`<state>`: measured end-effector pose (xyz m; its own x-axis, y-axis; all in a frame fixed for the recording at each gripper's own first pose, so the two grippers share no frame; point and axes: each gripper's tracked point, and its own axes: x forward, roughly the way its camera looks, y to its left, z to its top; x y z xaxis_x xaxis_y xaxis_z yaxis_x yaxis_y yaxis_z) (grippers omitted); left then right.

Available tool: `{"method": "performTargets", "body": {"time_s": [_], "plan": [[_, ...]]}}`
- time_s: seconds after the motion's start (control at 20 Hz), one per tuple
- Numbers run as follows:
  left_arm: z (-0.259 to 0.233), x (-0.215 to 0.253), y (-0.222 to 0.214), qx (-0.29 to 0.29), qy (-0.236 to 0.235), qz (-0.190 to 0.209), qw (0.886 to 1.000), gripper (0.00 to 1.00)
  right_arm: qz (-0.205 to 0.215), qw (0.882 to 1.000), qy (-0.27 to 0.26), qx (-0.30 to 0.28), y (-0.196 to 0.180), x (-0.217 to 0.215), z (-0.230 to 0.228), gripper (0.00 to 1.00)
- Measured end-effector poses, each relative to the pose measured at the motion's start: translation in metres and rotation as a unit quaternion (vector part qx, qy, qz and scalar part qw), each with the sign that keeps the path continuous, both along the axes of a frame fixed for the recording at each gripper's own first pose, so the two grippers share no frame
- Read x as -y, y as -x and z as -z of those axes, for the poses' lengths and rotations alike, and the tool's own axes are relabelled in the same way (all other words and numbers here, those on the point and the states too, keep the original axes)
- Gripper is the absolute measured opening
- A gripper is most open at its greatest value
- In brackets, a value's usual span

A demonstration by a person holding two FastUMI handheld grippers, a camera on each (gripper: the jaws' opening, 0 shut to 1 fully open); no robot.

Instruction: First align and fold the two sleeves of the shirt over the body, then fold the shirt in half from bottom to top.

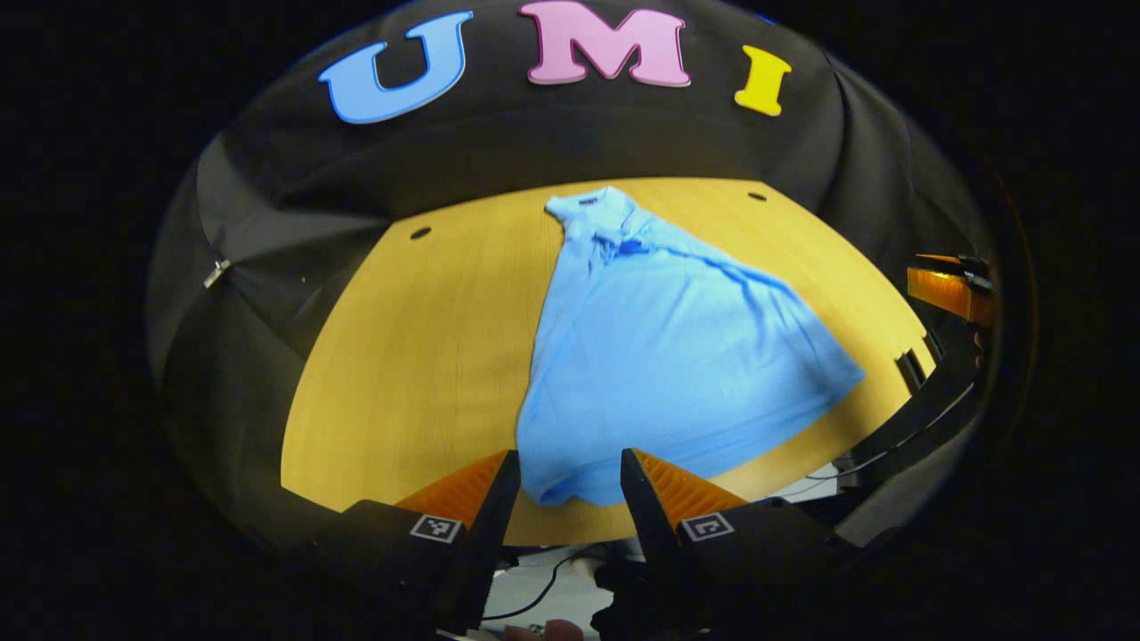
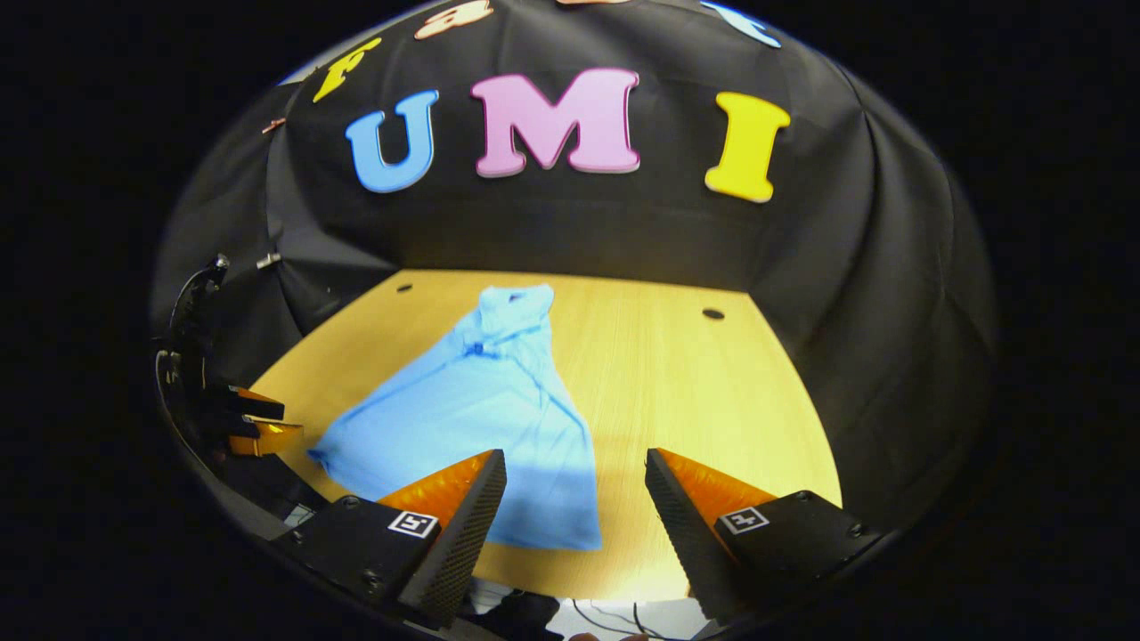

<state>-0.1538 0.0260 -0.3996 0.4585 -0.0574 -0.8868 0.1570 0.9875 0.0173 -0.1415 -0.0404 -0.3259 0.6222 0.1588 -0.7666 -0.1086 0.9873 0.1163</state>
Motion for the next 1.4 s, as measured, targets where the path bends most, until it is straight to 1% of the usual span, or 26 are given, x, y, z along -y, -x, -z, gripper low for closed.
{"method": "performTargets", "body": {"time_s": [0.1,0.2,0.3,0.35,0.5,0.8,0.85,1.05,1.1,1.15,1.2,1.25,1.3,1.35,1.4], "plan": [[0.020,-0.007,0.012,-0.032,0.008,-0.015,0.999,0.75,0.005,0.999,-0.006,-0.040,0.013,-0.001,0.024,0.98],[0.038,-0.007,0.017,-0.056,0.014,-0.029,0.998,0.75,0.001,0.997,0.004,-0.073,0.025,0.001,0.050,0.98],[0.047,-0.006,0.019,-0.068,0.016,-0.039,0.997,0.75,-0.007,0.995,0.010,-0.103,0.038,0.000,0.073,0.98],[0.050,-0.013,0.012,-0.072,0.020,-0.044,0.996,0.75,-0.009,0.993,0.009,-0.117,0.042,-0.001,0.085,0.99],[0.062,-0.015,0.010,-0.084,0.021,-0.049,0.995,0.74,-0.010,0.990,0.012,-0.143,0.052,-0.001,0.106,0.99],[0.075,-0.014,0.008,-0.094,0.014,-0.049,0.994,0.74,-0.010,0.984,0.019,-0.175,0.057,-0.003,0.135,0.98],[0.077,-0.015,0.008,-0.096,0.012,-0.049,0.994,0.74,-0.008,0.986,0.017,-0.165,0.051,-0.003,0.134,0.99],[0.083,-0.011,0.011,-0.105,0.021,-0.056,0.993,0.74,-0.020,0.984,0.019,-0.179,0.046,-0.008,0.138,0.99],[0.084,-0.010,0.011,-0.108,0.024,-0.059,0.992,0.72,-0.026,0.983,0.018,-0.182,0.049,-0.010,0.137,0.97],[0.084,-0.010,0.011,-0.109,0.024,-0.059,0.992,0.72,-0.031,0.983,0.017,-0.178,0.048,-0.012,0.136,0.84],[0.085,-0.009,0.011,-0.112,0.026,-0.060,0.992,0.72,-0.035,0.983,0.014,-0.180,0.051,-0.016,0.136,0.83],[0.084,-0.007,0.011,-0.112,0.026,-0.061,0.991,0.70,-0.036,0.983,0.009,-0.180,0.051,-0.020,0.135,0.72],[0.085,-0.005,0.011,-0.113,0.026,-0.059,0.991,0.48,-0.037,0.983,0.006,-0.182,0.053,-0.022,0.135,0.66],[0.085,-0.001,0.010,-0.112,0.027,-0.053,0.992,0.46,-0.039,0.983,0.000,-0.182,0.053,-0.027,0.135,0.44],[0.084,0.002,0.010,-0.111,0.027,-0.047,0.992,0.35,-0.039,0.982,-0.010,-0.185,0.055,-0.032,0.134,0.46]]}}
